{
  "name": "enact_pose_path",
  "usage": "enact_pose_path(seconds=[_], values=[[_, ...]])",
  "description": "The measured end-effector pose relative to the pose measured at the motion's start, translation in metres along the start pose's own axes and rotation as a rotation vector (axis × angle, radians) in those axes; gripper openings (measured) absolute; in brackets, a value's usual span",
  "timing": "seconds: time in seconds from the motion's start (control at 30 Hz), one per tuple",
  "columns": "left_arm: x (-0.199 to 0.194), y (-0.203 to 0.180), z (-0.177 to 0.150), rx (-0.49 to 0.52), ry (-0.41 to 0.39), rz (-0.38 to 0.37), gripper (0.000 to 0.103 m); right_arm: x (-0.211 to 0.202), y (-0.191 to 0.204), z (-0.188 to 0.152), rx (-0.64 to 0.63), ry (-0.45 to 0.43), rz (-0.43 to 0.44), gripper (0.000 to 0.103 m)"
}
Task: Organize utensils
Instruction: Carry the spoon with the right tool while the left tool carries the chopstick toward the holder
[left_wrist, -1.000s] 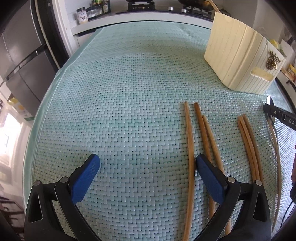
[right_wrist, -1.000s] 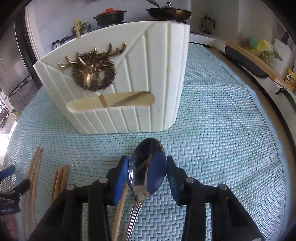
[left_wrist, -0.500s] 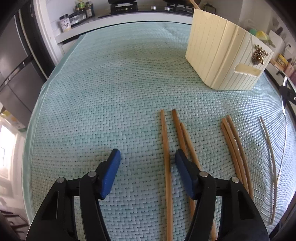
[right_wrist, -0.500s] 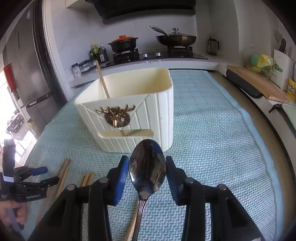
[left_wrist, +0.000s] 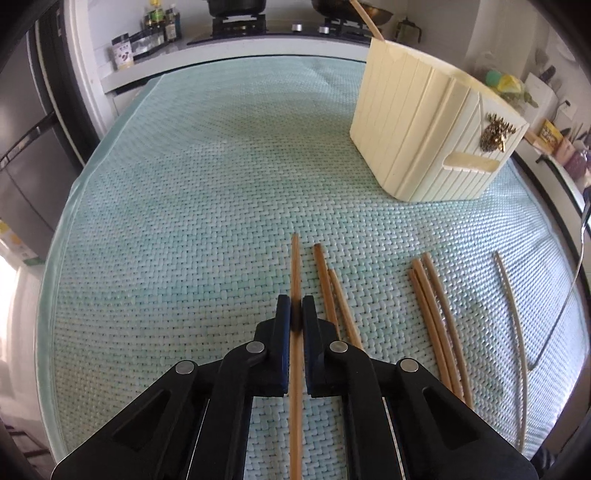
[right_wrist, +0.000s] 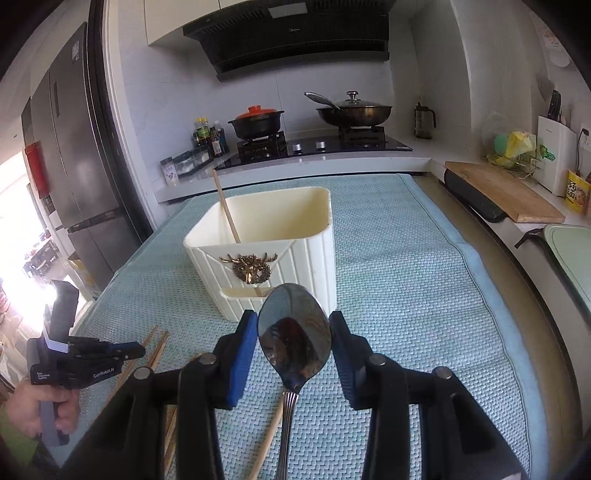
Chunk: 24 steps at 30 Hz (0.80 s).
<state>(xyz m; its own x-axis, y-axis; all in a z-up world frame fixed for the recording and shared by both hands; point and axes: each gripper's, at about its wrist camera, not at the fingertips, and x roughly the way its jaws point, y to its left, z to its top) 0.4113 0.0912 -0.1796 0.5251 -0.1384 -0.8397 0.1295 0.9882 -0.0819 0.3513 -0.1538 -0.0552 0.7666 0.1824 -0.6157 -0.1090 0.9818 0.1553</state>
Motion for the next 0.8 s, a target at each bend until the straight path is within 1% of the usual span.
enact_pose_path(seconds=[0.27,0.47,0.63,0.8], values=[[-0.068,0.002,0.006,-0.035,-0.163,-0.044,0.004,-0.024,-0.001,0.002,-0.014,-0.038,0.014,0.040],[-0.118,-0.002,-0.001,-0.043,-0.268,-0.070,0.004,-0.037,-0.005,0.001,-0.007,-0.055,0.017,0.040],[-0.138,-0.006,-0.003,-0.043,-0.316,-0.080,0.004,-0.046,-0.006,0.000,-0.012,-0.066,0.014,0.040],[-0.143,-0.009,-0.002,-0.047,-0.332,-0.083,0.004,-0.054,-0.006,0.000,-0.021,-0.079,0.013,0.039]])
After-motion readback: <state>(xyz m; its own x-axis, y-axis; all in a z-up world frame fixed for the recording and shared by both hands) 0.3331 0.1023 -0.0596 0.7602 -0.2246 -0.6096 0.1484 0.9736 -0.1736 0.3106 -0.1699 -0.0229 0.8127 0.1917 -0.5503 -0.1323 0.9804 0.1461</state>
